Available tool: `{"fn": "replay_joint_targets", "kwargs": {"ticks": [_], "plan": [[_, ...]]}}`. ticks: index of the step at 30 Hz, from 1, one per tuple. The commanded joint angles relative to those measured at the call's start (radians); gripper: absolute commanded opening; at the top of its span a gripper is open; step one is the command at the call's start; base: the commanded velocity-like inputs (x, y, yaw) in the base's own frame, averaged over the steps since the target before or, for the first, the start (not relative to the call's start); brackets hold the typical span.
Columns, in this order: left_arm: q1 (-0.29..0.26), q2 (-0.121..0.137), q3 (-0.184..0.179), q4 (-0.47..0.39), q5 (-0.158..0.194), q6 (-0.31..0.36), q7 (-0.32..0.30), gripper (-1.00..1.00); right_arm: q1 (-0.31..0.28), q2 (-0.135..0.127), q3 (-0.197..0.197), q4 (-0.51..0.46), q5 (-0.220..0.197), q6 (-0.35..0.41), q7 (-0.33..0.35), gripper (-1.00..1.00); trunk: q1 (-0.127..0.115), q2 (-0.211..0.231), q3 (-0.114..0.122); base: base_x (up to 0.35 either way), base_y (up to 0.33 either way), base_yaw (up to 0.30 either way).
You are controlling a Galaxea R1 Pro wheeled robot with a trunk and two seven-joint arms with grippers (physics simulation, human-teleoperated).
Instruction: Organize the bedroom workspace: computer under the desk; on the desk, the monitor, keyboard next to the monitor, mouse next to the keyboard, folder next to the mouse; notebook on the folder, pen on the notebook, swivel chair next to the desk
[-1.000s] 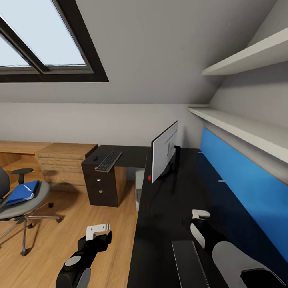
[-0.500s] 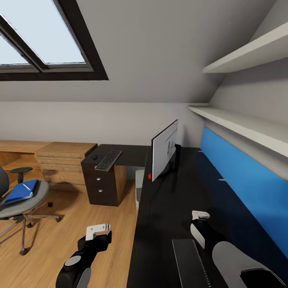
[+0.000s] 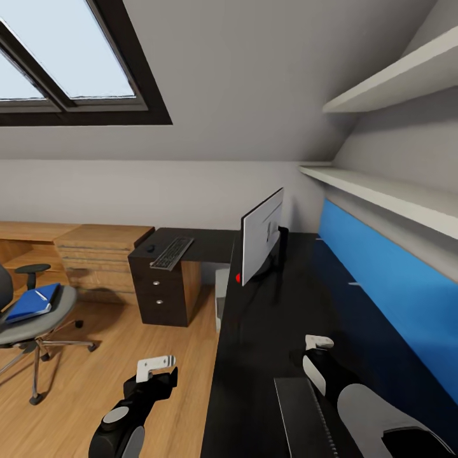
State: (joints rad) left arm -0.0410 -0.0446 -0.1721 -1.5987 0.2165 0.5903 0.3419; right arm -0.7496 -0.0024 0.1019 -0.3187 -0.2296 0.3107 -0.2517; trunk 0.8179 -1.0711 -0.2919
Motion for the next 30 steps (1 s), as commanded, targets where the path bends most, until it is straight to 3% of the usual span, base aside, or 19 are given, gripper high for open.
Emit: {"fn": "replay_joint_targets", "kwargs": {"ticks": [1, 6, 24, 30], "plan": [[-0.001, 0.0, -0.001, -0.001, 0.011, 0.003, 0.009, 1.0, -0.001, -0.001, 0.009, -0.002, -0.009, 0.005, -0.008, 1.0, 0.004, -0.008, -0.005, 0.0, 0.0, 0.0], [-0.001, 0.0, -0.001, -0.001, 0.011, 0.003, 0.009, 1.0, -0.001, -0.001, 0.009, -0.002, -0.009, 0.005, -0.01, 1.0, 0.023, -0.043, -0.02, 0.0, 0.0, 0.0], [-0.001, 0.004, 0.001, 0.007, 0.011, 0.006, 0.009, 1.0, -0.001, 0.001, 0.01, -0.001, -0.008, 0.007, -0.012, 1.0, 0.023, -0.043, -0.02, 0.0, 0.0, 0.0], [-0.001, 0.005, 0.002, 0.008, 0.011, 0.006, 0.009, 1.0, -0.001, 0.001, 0.009, 0.0, -0.009, 0.041, -0.009, 1.0, 0.023, -0.043, -0.02, 0.0, 0.0, 0.0]]}}
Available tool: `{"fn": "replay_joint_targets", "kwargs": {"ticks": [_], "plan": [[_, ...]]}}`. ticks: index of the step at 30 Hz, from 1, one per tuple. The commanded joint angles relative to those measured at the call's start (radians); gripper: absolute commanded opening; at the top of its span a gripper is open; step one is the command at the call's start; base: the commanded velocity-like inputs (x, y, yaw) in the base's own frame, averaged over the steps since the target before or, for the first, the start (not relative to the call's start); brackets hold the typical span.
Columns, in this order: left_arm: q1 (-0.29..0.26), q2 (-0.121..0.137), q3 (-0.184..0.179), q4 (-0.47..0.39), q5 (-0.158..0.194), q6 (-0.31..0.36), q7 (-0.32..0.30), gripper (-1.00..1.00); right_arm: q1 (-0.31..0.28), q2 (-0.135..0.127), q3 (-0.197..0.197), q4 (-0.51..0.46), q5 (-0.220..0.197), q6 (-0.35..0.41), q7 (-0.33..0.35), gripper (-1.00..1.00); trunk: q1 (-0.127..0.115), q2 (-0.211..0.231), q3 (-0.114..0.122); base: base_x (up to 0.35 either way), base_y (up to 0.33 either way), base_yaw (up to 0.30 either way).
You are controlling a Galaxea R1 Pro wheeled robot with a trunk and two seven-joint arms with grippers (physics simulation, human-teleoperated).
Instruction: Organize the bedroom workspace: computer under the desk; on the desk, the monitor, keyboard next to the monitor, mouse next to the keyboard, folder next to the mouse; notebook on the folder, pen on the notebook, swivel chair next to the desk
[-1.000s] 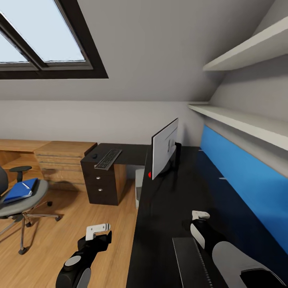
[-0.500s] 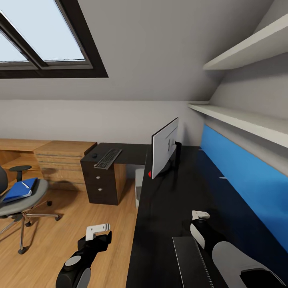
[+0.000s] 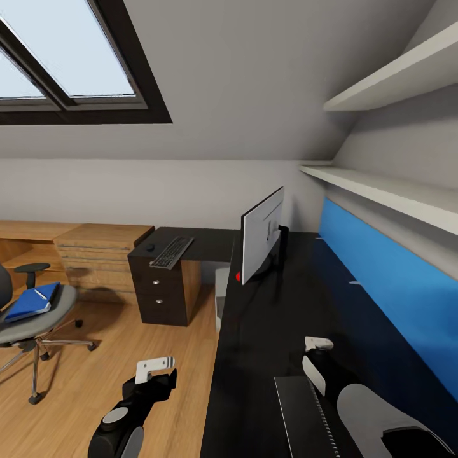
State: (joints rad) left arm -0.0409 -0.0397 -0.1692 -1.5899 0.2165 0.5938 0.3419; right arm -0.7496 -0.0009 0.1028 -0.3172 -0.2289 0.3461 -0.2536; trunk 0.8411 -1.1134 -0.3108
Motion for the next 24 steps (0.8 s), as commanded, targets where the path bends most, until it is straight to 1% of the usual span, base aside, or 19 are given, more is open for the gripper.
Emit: {"fn": "replay_joint_targets", "kwargs": {"ticks": [1, 7, 18, 24], "plan": [[-0.001, 0.0, -0.001, -0.001, 0.011, 0.003, 0.009, 1.0, 0.0, -0.001, 0.008, -0.002, -0.01, 0.009, -0.007, 1.0, 0.0, -0.001, -0.001, 0.0, 0.0, 0.0], [0.0, 0.001, -0.001, -0.002, 0.011, 0.002, 0.009, 1.0, 0.0, -0.001, 0.008, -0.002, -0.01, 0.023, -0.007, 1.0, 0.0, -0.001, -0.001, 0.0, 0.0, 0.0], [0.0, 0.001, 0.0, -0.001, 0.011, 0.001, 0.009, 1.0, 0.0, -0.001, 0.008, 0.006, -0.01, 0.023, -0.007, 1.0, 0.0, -0.001, -0.001, -0.003, 0.0, 0.0], [0.0, 0.001, 0.0, -0.001, 0.011, 0.001, 0.009, 1.0, 0.0, -0.001, 0.008, 0.034, -0.009, 0.022, -0.007, 1.0, 0.0, -0.001, -0.001, -0.168, 0.0, 0.0]]}}
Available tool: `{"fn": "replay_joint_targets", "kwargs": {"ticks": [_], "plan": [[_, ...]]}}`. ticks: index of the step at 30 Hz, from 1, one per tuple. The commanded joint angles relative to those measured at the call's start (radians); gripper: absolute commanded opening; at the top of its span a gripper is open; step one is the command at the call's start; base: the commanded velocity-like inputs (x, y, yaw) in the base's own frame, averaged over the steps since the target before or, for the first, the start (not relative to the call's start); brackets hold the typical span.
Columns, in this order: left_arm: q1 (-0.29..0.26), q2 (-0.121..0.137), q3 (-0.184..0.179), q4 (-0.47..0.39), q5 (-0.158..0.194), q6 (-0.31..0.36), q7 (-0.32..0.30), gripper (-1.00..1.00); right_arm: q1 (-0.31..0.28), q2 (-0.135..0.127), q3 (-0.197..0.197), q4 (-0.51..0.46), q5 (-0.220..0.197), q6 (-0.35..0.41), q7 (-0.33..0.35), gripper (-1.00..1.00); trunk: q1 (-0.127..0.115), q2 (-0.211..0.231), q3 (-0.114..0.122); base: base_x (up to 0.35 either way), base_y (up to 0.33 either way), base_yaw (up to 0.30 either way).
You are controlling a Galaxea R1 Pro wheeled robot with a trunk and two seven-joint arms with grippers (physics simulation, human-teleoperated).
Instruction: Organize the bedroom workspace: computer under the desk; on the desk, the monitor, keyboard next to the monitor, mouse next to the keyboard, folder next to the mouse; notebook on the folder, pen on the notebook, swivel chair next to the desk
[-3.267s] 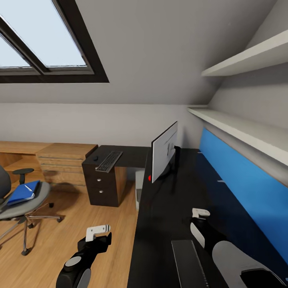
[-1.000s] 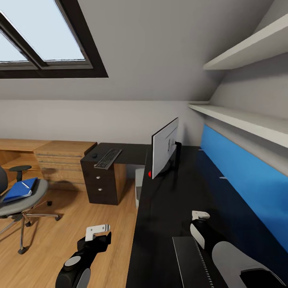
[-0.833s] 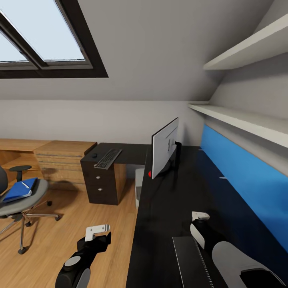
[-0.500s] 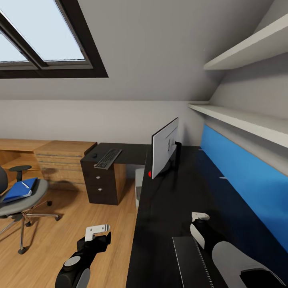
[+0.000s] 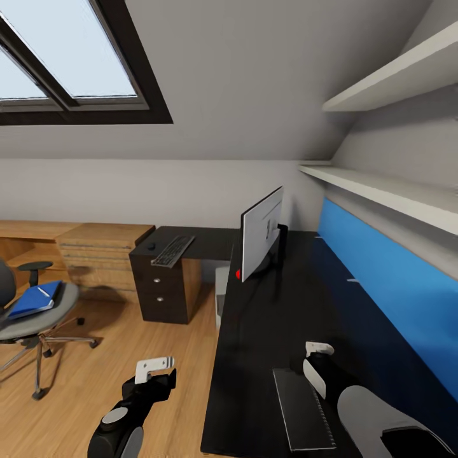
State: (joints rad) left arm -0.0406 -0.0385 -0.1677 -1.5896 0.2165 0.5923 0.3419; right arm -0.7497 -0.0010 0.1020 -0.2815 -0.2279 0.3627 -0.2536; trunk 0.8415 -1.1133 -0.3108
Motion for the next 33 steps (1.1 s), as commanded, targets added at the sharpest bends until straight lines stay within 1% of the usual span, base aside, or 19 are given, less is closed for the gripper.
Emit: {"fn": "replay_joint_targets", "kwargs": {"ticks": [1, 17, 27, 33], "plan": [[-0.001, 0.0, -0.001, -0.001, 0.011, 0.003, 0.009, 1.0, 0.0, -0.001, 0.008, 0.0, -0.01, 0.005, -0.007, 1.0, 0.0, -0.001, -0.001, -0.153, 0.0, 0.0], [-0.001, 0.0, -0.001, -0.001, 0.011, 0.003, 0.009, 1.0, 0.0, -0.001, 0.008, 0.004, -0.009, 0.004, -0.007, 1.0, 0.0, -0.001, -0.001, -0.056, 0.0, 0.0], [-0.001, 0.0, -0.001, -0.002, 0.011, 0.003, 0.009, 1.0, 0.0, -0.001, 0.008, 0.004, -0.008, 0.004, -0.007, 1.0, 0.0, -0.001, -0.001, -0.233, 0.0, 0.0], [-0.001, 0.0, -0.001, -0.001, 0.011, 0.003, 0.009, 1.0, 0.0, -0.001, 0.008, 0.003, -0.008, 0.003, -0.007, 1.0, 0.0, -0.001, -0.001, -0.14, 0.0, 0.0]]}}
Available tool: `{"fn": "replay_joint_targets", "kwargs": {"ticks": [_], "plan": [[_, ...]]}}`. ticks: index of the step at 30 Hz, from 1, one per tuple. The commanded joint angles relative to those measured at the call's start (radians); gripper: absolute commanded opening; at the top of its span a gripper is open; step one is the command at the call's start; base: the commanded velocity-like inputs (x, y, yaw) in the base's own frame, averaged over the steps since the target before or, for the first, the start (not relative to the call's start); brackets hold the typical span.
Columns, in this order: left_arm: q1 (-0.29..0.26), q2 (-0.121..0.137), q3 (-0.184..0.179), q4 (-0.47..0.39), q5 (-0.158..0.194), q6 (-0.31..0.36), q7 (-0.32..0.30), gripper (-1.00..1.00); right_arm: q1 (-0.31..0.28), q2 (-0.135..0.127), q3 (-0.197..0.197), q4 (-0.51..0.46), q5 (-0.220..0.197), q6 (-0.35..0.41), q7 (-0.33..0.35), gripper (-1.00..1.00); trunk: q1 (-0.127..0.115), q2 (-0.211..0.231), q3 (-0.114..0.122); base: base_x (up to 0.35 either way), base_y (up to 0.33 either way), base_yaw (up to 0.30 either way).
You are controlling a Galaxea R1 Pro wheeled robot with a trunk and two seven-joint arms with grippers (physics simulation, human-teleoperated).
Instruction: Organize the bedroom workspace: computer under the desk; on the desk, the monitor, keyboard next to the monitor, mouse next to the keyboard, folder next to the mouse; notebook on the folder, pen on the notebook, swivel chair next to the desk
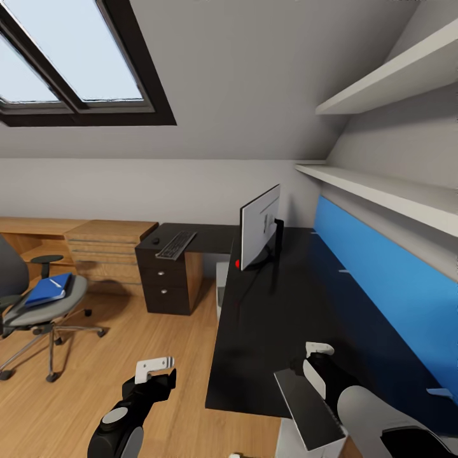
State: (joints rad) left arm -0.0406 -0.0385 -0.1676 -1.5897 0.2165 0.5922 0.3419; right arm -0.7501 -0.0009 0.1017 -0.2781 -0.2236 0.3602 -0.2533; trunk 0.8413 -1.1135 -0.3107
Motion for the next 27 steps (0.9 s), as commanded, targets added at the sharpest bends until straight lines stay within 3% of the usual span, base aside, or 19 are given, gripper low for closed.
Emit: {"fn": "replay_joint_targets", "kwargs": {"ticks": [1, 17, 27], "plan": [[-0.001, 0.0, -0.001, -0.001, 0.01, 0.003, 0.009, 1.0, 0.0, -0.001, 0.009, -0.001, -0.013, 0.005, -0.007, 1.0, 0.0, -0.001, -0.001, -0.093, 0.0, 0.0], [-0.001, 0.0, -0.001, -0.001, 0.01, 0.003, 0.009, 1.0, 0.0, -0.002, 0.008, -0.011, -0.013, -0.005, -0.006, 1.0, 0.0, -0.001, -0.001, -0.062, 0.0, 0.0], [-0.001, 0.0, -0.001, -0.001, 0.01, 0.004, 0.009, 1.0, 0.0, -0.002, 0.007, -0.021, -0.013, -0.088, -0.007, 1.0, 0.0, -0.001, -0.001, -0.001, 0.0, 0.0]]}}
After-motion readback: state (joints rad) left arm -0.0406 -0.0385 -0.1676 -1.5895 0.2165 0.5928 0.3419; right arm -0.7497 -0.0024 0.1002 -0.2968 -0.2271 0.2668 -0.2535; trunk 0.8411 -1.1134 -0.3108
